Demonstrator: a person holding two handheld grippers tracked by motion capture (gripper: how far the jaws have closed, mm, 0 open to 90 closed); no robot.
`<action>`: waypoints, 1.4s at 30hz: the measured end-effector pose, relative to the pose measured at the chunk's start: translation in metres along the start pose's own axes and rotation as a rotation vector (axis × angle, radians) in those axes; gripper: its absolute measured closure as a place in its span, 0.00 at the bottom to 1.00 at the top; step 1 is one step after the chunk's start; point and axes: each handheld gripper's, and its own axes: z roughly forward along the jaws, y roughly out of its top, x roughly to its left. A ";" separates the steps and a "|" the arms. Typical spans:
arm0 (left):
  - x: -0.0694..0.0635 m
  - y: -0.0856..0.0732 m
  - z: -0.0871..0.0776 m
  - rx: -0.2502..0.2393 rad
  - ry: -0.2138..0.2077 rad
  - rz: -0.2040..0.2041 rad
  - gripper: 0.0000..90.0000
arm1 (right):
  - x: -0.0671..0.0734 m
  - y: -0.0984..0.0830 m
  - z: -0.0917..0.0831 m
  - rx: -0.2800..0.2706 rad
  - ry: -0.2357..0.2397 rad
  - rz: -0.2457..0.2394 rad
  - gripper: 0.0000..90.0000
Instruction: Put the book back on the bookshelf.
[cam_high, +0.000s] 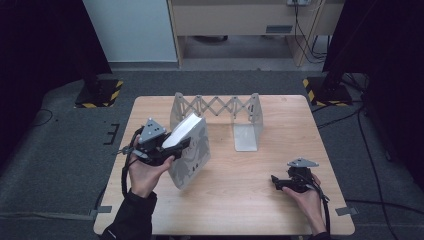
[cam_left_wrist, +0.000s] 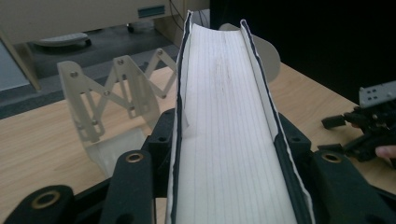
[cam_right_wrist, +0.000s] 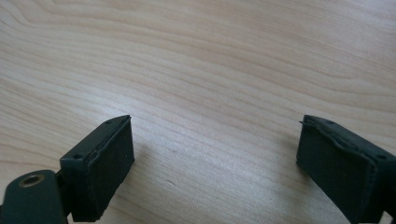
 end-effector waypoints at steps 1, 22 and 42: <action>0.006 0.003 0.000 -0.001 0.017 -0.014 0.58 | 0.000 -0.001 0.001 -0.002 -0.014 -0.014 0.09; 0.047 0.031 0.042 0.003 0.154 -0.127 0.58 | -0.001 -0.002 0.003 -0.014 -0.017 -0.013 0.06; 0.064 0.037 0.083 -0.017 0.259 -0.170 0.58 | -0.001 -0.002 0.003 -0.015 -0.018 -0.013 0.05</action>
